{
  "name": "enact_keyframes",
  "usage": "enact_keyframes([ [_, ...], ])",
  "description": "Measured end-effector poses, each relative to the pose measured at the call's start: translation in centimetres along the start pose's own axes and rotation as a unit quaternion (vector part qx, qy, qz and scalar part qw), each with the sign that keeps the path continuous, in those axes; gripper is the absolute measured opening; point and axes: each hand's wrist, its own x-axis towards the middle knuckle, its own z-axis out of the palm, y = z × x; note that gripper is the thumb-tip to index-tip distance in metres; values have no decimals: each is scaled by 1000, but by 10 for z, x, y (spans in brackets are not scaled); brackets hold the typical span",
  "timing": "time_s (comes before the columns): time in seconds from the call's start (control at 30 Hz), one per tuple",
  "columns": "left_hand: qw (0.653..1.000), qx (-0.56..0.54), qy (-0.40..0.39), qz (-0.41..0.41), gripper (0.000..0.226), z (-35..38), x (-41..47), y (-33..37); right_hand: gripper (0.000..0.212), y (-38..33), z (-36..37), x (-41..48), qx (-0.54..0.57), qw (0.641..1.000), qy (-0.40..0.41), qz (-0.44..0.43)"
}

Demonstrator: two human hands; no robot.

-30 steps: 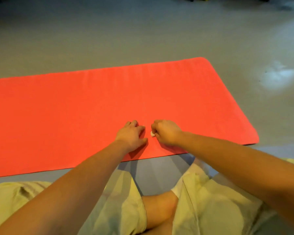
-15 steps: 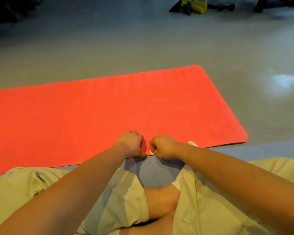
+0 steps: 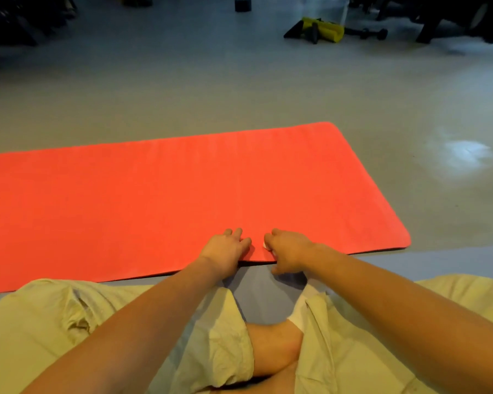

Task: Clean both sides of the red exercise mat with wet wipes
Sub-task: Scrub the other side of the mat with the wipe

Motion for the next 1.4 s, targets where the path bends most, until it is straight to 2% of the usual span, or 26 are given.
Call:
enact_keyframes([
  [0.13, 999, 37, 15, 22, 33, -21, -6, -11, 32, -14, 1, -6, -13, 994, 104, 23],
  [0.3, 995, 62, 74, 26, 38, -56, -19, -32, 37, -36, -3, -16, -6, 979, 202, 37],
  [0.4, 993, 83, 80, 21, 37, -75, -34, -47, 37, -54, -13, -16, 17, 973, 227, 28],
  [0.6, 994, 94, 45, -36, 38, -68, -62, -85, 43, -110, -35, 6, 19, 983, 180, -16],
  [0.77, 995, 40, -46, -75, 40, -11, -80, -112, 35, -143, -19, 31, -5, 990, 122, -76],
  [0.87, 995, -4, -82, -60, 41, 15, -77, -111, 33, -148, 1, 36, -23, 991, 90, -94],
  [1.0, 995, -8, -93, -16, 59, 20, -62, -110, 30, -132, 13, 39, -19, 987, 90, -134],
  [1.2, 994, -17, -102, 25, 69, 24, -45, -109, 17, -105, 12, 40, -5, 980, 64, -188],
  [1.27, 989, -64, -132, 10, 76, 25, -39, -117, 25, -98, 10, 42, 36, 983, 61, -171],
  [1.33, 972, -167, -164, -31, 78, 27, -30, -127, 20, -92, 13, 46, 76, 982, 80, -150],
  [1.4, 956, -250, -142, -63, 76, 30, -19, -133, 11, -90, 21, 49, 86, 977, 108, -160],
])
